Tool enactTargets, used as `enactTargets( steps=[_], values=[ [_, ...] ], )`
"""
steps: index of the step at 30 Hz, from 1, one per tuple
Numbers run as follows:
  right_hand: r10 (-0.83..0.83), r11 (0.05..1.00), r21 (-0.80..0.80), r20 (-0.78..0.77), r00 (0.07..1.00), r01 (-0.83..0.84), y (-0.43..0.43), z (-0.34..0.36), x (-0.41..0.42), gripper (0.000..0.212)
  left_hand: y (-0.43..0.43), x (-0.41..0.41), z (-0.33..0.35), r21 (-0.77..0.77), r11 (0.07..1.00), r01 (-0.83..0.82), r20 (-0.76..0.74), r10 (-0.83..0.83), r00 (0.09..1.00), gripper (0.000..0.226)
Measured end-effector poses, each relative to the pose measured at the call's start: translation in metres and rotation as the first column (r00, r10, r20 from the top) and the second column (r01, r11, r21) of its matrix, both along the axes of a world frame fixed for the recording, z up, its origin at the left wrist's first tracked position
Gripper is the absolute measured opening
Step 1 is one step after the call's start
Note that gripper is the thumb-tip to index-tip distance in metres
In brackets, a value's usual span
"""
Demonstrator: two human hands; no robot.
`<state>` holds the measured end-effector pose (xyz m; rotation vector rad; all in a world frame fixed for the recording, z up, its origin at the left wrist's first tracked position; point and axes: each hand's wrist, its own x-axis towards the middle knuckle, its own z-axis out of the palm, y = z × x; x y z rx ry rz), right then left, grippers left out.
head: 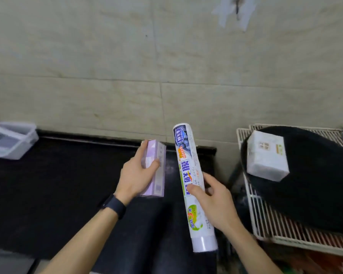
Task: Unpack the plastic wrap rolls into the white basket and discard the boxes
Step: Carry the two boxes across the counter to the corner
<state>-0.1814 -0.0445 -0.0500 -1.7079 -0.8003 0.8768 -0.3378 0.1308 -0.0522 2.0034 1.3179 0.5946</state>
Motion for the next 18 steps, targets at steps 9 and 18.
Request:
enactTargets(
  steps=[9,18],
  values=[
    [0.136,0.918,-0.389,0.124,0.983,-0.078,0.040,-0.138,-0.122,0.045,0.008,-0.130,-0.143,-0.229,0.971,-0.063,-0.343,-0.020,0.939,0.076],
    [0.207,0.820,-0.555,0.057,0.977,-0.141,0.058,-0.199,-0.161,0.048,0.018,-0.157,-0.192,-0.301,0.950,-0.082,-0.423,-0.056,0.905,0.078]
  ],
)
